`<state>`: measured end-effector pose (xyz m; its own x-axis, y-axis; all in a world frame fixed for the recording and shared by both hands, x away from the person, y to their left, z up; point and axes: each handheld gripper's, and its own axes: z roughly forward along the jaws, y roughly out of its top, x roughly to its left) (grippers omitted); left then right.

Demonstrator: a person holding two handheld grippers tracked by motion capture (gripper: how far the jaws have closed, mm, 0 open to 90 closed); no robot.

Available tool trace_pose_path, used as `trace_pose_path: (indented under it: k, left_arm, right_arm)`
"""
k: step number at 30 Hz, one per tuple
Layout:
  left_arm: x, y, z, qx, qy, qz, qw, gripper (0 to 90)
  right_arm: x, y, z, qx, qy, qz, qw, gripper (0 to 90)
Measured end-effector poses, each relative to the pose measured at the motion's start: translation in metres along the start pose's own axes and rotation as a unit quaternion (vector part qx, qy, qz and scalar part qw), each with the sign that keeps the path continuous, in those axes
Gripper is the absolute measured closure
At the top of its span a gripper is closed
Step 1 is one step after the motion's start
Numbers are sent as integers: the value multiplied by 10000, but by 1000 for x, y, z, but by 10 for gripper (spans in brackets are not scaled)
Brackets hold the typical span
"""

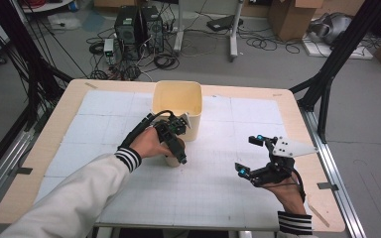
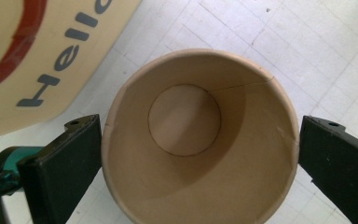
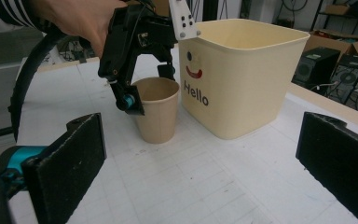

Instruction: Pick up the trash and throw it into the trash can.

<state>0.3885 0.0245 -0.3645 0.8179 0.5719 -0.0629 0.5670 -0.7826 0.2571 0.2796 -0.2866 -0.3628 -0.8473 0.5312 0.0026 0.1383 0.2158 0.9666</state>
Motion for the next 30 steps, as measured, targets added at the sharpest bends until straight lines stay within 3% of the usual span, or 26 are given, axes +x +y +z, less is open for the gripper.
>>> trace_pose_path:
  k: [12, 30]
  left_arm:
    - [-4, 1, 8, 17, 164, 141, 9998, 17]
    - [-4, -5, 17, 31, 186, 68, 9998, 24]
  right_arm:
    - [0, 0, -1, 16, 9, 36, 10000, 3]
    - [0, 0, 0, -1, -5, 0, 10000, 3]
